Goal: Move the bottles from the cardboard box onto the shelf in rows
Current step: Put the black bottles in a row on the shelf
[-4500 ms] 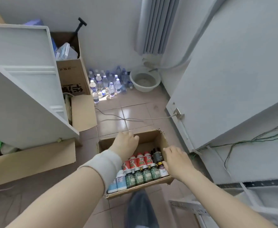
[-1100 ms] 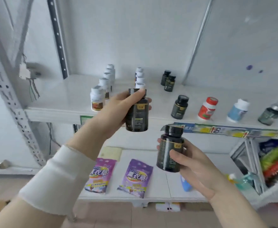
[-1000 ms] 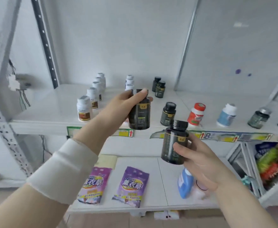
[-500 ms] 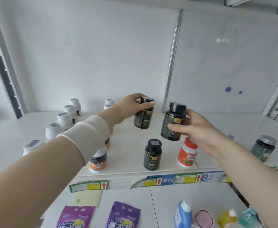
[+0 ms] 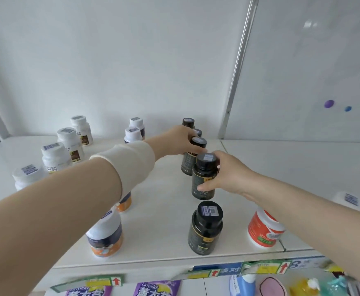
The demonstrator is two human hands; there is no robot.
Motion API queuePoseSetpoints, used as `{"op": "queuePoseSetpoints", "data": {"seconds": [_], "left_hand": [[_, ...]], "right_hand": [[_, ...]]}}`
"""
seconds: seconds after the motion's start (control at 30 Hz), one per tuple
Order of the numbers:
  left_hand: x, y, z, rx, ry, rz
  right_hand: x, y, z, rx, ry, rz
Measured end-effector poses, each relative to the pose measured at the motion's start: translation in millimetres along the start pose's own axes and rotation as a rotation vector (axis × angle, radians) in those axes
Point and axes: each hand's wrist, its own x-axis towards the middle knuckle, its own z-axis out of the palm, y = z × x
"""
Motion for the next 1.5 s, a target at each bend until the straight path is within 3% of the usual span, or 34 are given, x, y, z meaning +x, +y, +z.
{"op": "queuePoseSetpoints", "data": {"seconds": [0.57, 1.07, 1.23, 1.4, 1.5], "left_hand": [[11, -21, 11, -0.008, -0.031, -0.075], [-11, 4, 5, 0.142, 0.053, -0.049], [-63, 35, -33, 0.439, 0.190, -0.044], [-149, 47, -41, 1.260, 0.352, -0.056], [-205, 41, -41, 1.477, 0.341, -0.096]], "right_hand": [[8, 8, 19, -0.149, -0.086, -0.062], [-16, -5, -13, -0.183, -0.081, 0.050], [-42, -33, -38, -0.227, 0.035, -0.004], [-79, -66, -12, -0.366, 0.165, -0.164], [-108, -81, 22, -0.544, 0.190, -0.295]]}}
